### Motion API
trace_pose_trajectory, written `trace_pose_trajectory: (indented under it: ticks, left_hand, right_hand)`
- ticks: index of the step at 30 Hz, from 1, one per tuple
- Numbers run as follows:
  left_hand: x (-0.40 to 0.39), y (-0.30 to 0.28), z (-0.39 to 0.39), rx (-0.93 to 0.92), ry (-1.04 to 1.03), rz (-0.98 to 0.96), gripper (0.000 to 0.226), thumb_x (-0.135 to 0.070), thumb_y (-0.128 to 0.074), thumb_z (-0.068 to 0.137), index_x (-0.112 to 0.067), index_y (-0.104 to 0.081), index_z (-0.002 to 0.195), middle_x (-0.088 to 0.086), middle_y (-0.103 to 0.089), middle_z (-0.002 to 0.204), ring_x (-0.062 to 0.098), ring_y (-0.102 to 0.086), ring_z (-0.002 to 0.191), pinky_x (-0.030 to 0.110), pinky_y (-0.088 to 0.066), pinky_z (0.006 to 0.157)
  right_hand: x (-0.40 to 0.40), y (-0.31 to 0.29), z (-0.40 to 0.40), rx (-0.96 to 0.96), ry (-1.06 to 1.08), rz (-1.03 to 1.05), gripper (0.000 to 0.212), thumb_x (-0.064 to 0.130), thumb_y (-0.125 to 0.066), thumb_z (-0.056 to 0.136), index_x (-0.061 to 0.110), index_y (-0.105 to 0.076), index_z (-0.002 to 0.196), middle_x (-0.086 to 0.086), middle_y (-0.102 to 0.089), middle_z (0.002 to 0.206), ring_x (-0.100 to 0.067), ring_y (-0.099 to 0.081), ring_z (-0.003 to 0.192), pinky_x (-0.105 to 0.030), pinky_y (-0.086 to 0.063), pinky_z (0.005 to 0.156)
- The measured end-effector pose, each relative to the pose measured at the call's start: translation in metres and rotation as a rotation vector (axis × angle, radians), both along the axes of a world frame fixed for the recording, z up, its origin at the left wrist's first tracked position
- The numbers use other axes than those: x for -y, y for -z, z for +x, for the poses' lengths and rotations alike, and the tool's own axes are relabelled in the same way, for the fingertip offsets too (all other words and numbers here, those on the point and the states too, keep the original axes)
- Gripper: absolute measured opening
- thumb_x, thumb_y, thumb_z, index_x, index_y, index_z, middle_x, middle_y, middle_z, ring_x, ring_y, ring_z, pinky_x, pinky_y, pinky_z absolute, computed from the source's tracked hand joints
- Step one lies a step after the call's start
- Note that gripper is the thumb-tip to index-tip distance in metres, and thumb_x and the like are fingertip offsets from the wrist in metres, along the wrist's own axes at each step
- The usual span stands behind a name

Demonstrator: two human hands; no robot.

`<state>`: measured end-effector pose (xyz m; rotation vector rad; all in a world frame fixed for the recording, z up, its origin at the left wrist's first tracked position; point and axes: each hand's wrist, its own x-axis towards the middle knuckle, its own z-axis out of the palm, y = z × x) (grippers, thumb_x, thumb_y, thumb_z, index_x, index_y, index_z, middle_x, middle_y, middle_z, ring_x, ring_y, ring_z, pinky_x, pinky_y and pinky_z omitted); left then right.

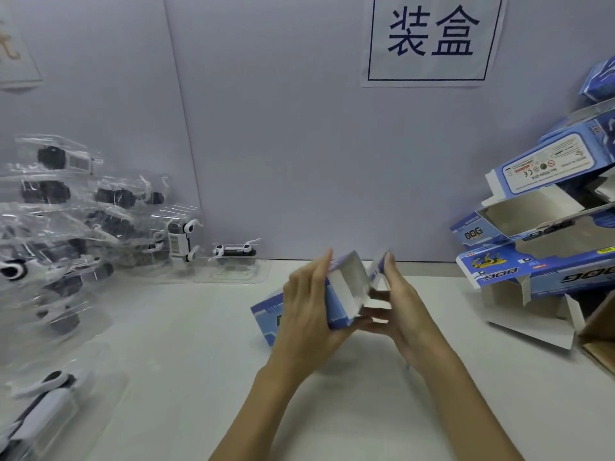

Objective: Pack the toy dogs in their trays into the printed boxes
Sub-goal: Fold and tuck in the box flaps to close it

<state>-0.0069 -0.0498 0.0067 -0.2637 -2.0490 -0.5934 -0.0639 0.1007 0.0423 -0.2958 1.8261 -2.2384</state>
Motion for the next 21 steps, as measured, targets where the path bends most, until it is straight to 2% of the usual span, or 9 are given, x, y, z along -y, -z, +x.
trace_pose_trajectory:
  ticks: [2, 5, 8, 12, 14, 15, 17, 19, 21]
  left_hand:
    - [0.001, 0.005, 0.001, 0.141, 0.056, -0.141, 0.113, -0.046, -0.09, 0.075, -0.014, -0.026, 0.162, -0.002, -0.039, 0.148, 0.02, -0.04, 0.13, 0.043, -0.039, 0.115]
    - [0.001, 0.005, 0.005, 0.267, 0.139, -0.132, 0.124, -0.07, -0.083, 0.07, -0.022, -0.02, 0.165, -0.011, -0.038, 0.147, 0.014, -0.039, 0.132, 0.033, -0.034, 0.118]
    - [0.008, 0.001, 0.007, 0.296, 0.128, -0.03, 0.113, -0.078, -0.078, 0.07, -0.036, -0.028, 0.162, -0.014, -0.033, 0.154, 0.012, -0.038, 0.141, 0.037, -0.037, 0.119]
    - [0.038, -0.001, 0.01, 0.452, -0.104, -0.148, 0.119, -0.098, -0.052, 0.062, -0.05, -0.007, 0.161, -0.014, -0.001, 0.173, 0.017, 0.0, 0.161, 0.06, -0.006, 0.126]
    - [0.045, -0.002, 0.014, 0.448, -0.095, -0.125, 0.12, -0.098, -0.055, 0.062, -0.052, -0.005, 0.161, -0.019, -0.004, 0.17, 0.015, -0.002, 0.16, 0.066, -0.004, 0.124]
    - [0.046, -0.003, 0.016, 0.416, -0.083, -0.101, 0.119, -0.097, -0.058, 0.062, -0.051, -0.01, 0.161, -0.018, -0.012, 0.167, 0.015, -0.01, 0.157, 0.067, -0.007, 0.123]
    - [0.043, -0.005, 0.017, 0.338, -0.101, -0.118, 0.119, -0.099, -0.058, 0.06, -0.049, -0.019, 0.16, -0.012, -0.026, 0.155, 0.016, -0.022, 0.148, 0.065, -0.017, 0.119]
    - [0.039, -0.004, 0.016, 0.285, -0.134, -0.179, 0.12, -0.101, -0.055, 0.059, -0.048, -0.022, 0.161, -0.009, -0.03, 0.15, 0.017, -0.025, 0.144, 0.065, -0.021, 0.116]
    - [0.036, -0.002, 0.014, 0.275, -0.147, -0.228, 0.12, -0.1, -0.057, 0.06, -0.047, -0.022, 0.161, -0.008, -0.029, 0.152, 0.018, -0.024, 0.145, 0.066, -0.02, 0.115]
  right_hand:
    - [-0.002, 0.001, -0.002, 0.129, -0.131, -0.071, 0.073, 0.082, -0.052, 0.088, 0.022, -0.075, 0.123, -0.01, -0.078, 0.115, -0.034, -0.076, 0.105, -0.054, -0.061, 0.094]
    - [-0.002, 0.01, -0.007, 0.126, -0.084, -0.11, 0.046, 0.046, -0.065, 0.101, 0.014, -0.069, 0.133, -0.011, -0.077, 0.119, -0.033, -0.074, 0.112, -0.055, -0.054, 0.106]
    - [-0.009, 0.016, -0.011, 0.095, -0.114, -0.086, 0.038, 0.029, -0.062, 0.104, 0.017, -0.063, 0.14, -0.011, -0.075, 0.125, -0.033, -0.072, 0.116, -0.049, -0.06, 0.092]
    - [-0.022, 0.011, -0.014, -0.078, -0.225, -0.018, 0.052, 0.028, -0.065, 0.099, 0.037, -0.051, 0.148, 0.001, -0.076, 0.125, -0.021, -0.075, 0.109, -0.031, -0.061, 0.069]
    - [-0.022, 0.011, -0.012, -0.146, -0.236, 0.0, 0.055, 0.024, -0.061, 0.101, 0.042, -0.046, 0.152, 0.006, -0.075, 0.125, -0.017, -0.075, 0.109, -0.028, -0.061, 0.069]
    - [-0.019, 0.012, -0.011, -0.172, -0.229, 0.009, 0.055, 0.027, -0.059, 0.104, 0.043, -0.042, 0.154, 0.008, -0.074, 0.127, -0.016, -0.074, 0.112, -0.029, -0.062, 0.073]
    - [-0.009, 0.013, -0.003, -0.206, -0.233, 0.027, 0.06, 0.052, -0.054, 0.101, 0.046, -0.034, 0.157, 0.012, -0.07, 0.134, -0.015, -0.069, 0.122, -0.034, -0.062, 0.091]
    - [0.003, 0.014, 0.003, -0.222, -0.257, 0.067, 0.071, 0.073, -0.041, 0.094, 0.045, -0.032, 0.159, 0.012, -0.064, 0.144, -0.012, -0.065, 0.129, -0.04, -0.057, 0.105]
    - [0.012, 0.016, 0.006, -0.249, -0.212, 0.123, 0.07, 0.072, -0.034, 0.092, 0.047, -0.031, 0.158, 0.008, -0.064, 0.142, -0.011, -0.071, 0.118, -0.037, -0.062, 0.094]
